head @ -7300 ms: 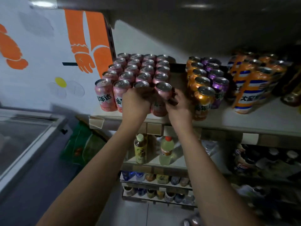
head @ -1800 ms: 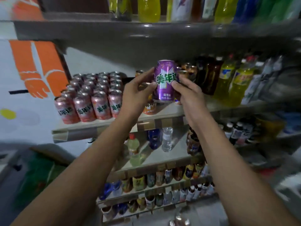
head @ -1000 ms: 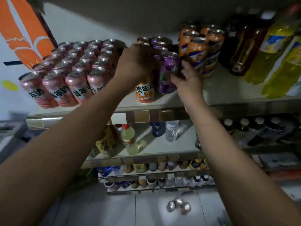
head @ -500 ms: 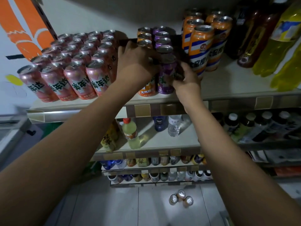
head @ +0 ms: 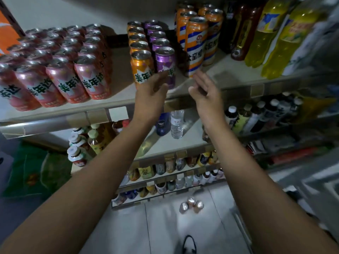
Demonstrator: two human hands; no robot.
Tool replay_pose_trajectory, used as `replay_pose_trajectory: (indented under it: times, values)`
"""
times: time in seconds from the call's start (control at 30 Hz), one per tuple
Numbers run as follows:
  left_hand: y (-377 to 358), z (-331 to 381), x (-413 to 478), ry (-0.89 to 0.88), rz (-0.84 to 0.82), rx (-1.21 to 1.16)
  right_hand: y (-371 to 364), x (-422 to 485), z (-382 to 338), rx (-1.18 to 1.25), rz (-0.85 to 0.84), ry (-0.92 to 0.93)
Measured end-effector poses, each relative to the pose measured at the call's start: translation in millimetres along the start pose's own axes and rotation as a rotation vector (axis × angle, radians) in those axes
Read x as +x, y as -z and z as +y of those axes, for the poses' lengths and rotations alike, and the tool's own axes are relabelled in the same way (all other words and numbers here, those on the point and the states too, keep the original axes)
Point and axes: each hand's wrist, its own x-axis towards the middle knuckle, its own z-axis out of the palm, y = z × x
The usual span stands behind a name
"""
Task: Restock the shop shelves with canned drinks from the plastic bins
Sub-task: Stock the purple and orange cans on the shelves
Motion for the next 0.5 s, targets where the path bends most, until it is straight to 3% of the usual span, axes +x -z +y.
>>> replay_pose_trajectory:
  times: [0.2, 0.5]
  values:
    - [-27.8, -52.7, -57.4, 0.067, -0.183, -0.055, 17.4, -71.6, 55.0, -0.072, 0.065, -0.071]
    - [-86.6, -230.6, -174.5, 0.23, -0.342, -0.064, 40.1, -195.7, 240.6, -0.055, 0.221, -0.347]
